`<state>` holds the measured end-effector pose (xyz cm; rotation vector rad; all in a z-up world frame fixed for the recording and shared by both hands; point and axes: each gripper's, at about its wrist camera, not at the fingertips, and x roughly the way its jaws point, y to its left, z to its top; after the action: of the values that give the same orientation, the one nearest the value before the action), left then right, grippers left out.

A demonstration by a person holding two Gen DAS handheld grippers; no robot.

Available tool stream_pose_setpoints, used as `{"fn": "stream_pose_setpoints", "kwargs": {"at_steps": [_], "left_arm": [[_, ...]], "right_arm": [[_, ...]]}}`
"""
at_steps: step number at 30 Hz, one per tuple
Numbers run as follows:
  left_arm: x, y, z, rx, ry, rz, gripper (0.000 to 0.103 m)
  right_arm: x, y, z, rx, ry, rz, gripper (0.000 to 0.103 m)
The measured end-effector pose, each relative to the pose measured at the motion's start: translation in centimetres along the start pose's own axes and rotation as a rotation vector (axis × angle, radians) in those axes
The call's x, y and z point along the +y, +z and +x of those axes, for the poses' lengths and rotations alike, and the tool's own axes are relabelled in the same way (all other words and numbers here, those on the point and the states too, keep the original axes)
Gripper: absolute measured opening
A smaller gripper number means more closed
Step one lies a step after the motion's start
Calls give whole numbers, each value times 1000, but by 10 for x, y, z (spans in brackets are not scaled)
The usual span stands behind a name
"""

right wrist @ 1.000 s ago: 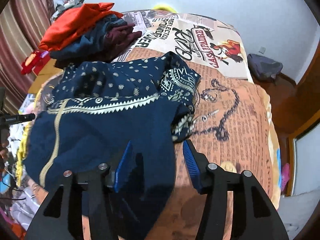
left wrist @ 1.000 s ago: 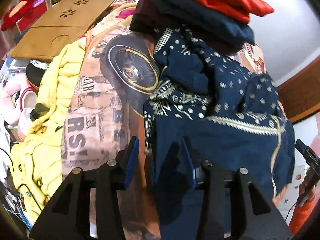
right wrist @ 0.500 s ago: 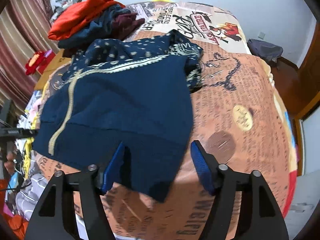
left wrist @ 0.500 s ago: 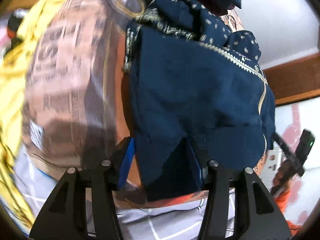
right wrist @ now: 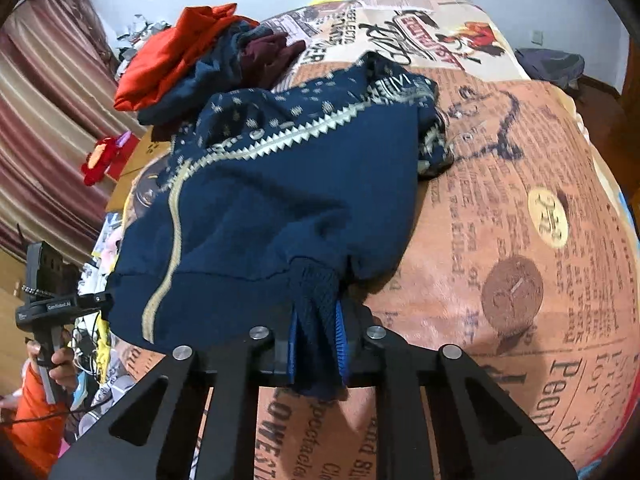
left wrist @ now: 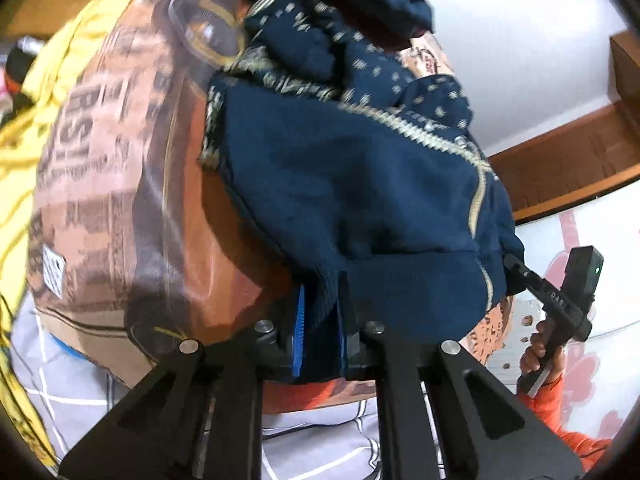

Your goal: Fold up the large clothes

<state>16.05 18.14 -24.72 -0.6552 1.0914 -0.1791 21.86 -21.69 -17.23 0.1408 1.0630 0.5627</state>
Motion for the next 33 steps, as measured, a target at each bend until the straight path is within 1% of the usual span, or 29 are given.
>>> {"fn": "stream_pose_setpoints", "kwargs": {"at_steps": [1,3,5,8,11,12,15,17,19,21,22,24,25,26,29,31,32,33], "left_arm": [[-4,3,-5,-19,-3,13,10],[-9,11,-20,-58,-20,30,10],[-18,25,-36,-105,-37,45,9],[-32,53,-65,-200,-76,73,7],[-51,81,-79,-273,-101,99,6],[-58,96,-85,-302,-106,112,6],[-71,129,-92,-362,-95,138,6],[-74,154,-89,-402,-38,142,6],[-67,177,-77,-419,16,122,6],[-55,196,-60,-422,86,90,6],[-46,206,-48,-407,109,67,6],[-28,217,-24,-363,123,28,6],[-19,221,-11,-336,142,11,6],[-11,223,1,-309,177,0,6],[1,216,20,-271,246,17,6],[4,209,27,-253,277,46,6],[4,206,28,-241,290,61,6],[4,203,29,-228,303,78,6]], "right_arm": [[3,2,-3,-10,1,-8,13],[10,11,-18,-56,13,-34,13],[16,21,-29,-97,17,-53,13],[28,44,-47,-175,-2,-94,13],[33,73,-58,-242,1,-107,12],[35,85,-61,-268,-11,-119,12],[37,120,-57,-307,-41,-128,12],[32,144,-47,-308,-53,-113,13],[28,161,-32,-297,-81,-108,13],[19,178,-4,-245,-101,-92,13],[11,184,13,-206,-104,-72,13],[-1,189,37,-152,-116,-39,14],[-9,190,51,-123,-131,-23,15],[-15,191,62,-104,-153,-13,15],[-27,194,77,-54,-178,10,19],[-30,196,75,-49,-196,9,20],[-30,198,72,-59,-226,-1,20],[-29,200,63,-83,-281,-22,21]]}}
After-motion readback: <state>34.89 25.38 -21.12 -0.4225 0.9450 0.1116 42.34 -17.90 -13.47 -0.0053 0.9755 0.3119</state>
